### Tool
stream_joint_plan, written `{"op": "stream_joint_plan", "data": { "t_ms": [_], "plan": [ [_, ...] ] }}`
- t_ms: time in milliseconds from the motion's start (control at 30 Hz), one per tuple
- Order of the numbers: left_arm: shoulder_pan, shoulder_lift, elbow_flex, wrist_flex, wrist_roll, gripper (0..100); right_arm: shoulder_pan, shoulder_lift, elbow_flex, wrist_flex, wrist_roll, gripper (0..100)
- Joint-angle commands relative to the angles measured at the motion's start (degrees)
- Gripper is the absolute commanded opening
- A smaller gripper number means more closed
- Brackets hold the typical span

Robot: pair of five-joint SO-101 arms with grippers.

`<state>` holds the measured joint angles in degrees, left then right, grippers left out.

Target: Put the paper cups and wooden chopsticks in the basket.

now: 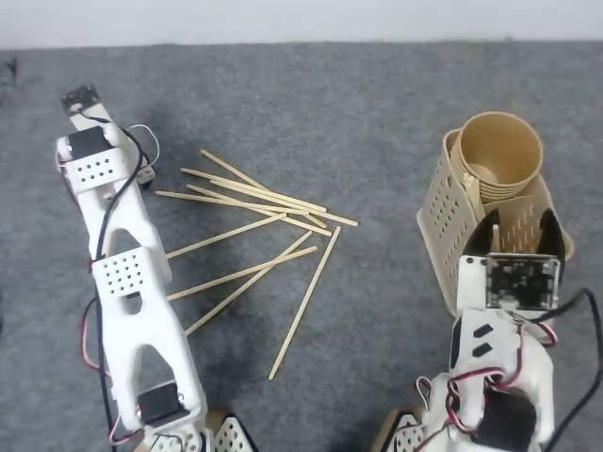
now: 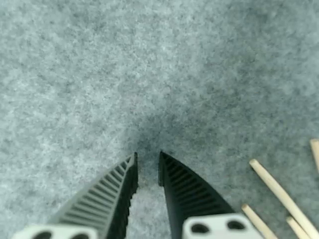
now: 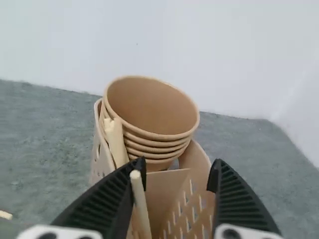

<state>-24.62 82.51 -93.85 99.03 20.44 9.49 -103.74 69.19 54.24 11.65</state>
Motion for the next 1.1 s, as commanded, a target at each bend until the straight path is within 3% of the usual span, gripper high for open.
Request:
{"op": "stream_joint_plan", "data": {
  "t_ms": [0, 100, 200, 333, 600, 833, 1067],
  "plan": [
    [0.18, -0.53, -2.15, 1.14, -0.70, 8, -5.14, -0.31, -4.92, 3.03, -6.24, 20.9],
    [0.18, -0.53, -2.15, 1.32, -0.70, 8, -17.89, -0.31, -4.31, 6.81, -4.92, 20.9],
    [0.18, -0.53, -2.15, 1.58, -1.58, 8, -29.23, -0.31, -2.20, 9.27, 1.14, 20.9],
    [0.53, -0.53, -2.24, 1.58, -4.57, 8, -34.68, -0.31, 4.48, 10.07, 3.34, 20.8],
    [3.43, -4.22, -2.33, 1.41, -9.67, 10, -33.80, -0.31, 21.98, -3.82, 3.69, 20.8],
    [4.13, -10.20, -2.24, 1.58, -11.78, 10, -33.45, -0.31, 22.77, -4.88, 3.69, 20.8],
    [5.27, -8.70, -2.24, 1.32, -16.18, 10, -19.47, -0.31, 18.37, -6.02, -0.26, 20.8]
  ]
}}
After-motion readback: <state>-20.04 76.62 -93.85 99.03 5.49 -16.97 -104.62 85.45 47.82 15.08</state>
